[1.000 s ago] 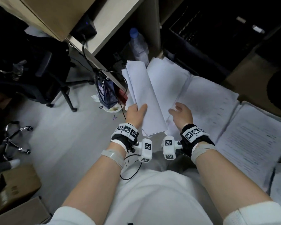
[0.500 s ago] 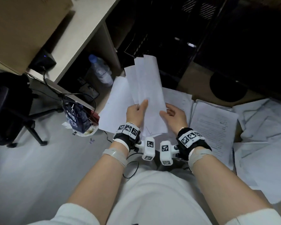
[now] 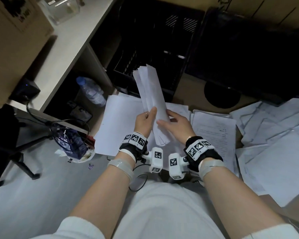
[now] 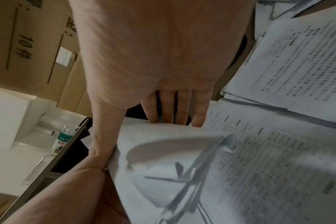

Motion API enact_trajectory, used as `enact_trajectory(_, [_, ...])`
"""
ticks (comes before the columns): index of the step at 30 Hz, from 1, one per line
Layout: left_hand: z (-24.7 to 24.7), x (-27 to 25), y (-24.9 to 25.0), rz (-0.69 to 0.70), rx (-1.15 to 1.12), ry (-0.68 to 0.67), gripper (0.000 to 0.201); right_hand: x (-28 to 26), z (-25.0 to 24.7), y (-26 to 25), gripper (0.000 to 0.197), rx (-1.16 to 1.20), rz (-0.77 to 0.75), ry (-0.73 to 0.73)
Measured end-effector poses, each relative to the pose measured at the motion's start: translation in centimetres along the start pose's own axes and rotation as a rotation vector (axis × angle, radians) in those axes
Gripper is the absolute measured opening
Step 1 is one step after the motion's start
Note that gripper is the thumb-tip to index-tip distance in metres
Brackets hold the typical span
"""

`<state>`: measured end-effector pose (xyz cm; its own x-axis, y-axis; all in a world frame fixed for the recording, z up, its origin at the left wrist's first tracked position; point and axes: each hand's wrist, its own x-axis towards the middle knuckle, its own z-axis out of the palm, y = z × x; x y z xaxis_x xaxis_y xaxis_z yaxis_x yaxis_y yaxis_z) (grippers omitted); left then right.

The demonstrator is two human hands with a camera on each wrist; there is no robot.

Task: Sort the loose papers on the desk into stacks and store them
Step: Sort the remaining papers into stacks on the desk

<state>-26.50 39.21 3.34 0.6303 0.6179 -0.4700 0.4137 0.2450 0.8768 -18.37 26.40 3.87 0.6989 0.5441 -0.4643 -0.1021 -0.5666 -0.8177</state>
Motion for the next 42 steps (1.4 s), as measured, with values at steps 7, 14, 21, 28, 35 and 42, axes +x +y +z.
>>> enact_trajectory(7, [0.0,0.7,0.0,-0.047,-0.051,-0.028,0.053,0.0,0.0,-0.5,0.073,-0.007,-0.036,-0.088])
enact_trajectory(14, [-0.9,1.1,-1.7,-0.046,0.032,0.025,0.013,1.3,0.2,2.1,0.050,0.083,0.025,0.034])
enact_trajectory(21, [-1.0,0.3,-2.3,-0.083,-0.051,0.110,0.019,1.0,-0.6,4.3,0.024,0.091,0.060,0.185])
enact_trajectory(28, [0.6,-0.5,-2.1,-0.110,0.052,-0.069,0.020,0.7,0.4,3.3,0.025,0.009,0.029,0.055])
enact_trajectory(35, [-1.2,0.1,-4.9,-0.147,0.155,0.155,0.010,0.4,-0.8,6.7,0.042,-0.063,0.294,0.277])
enact_trajectory(42, [-2.3,-0.8,-6.0,-0.169,0.161,0.179,0.011,-0.2,0.0,8.1,0.043,-0.157,0.369,0.255])
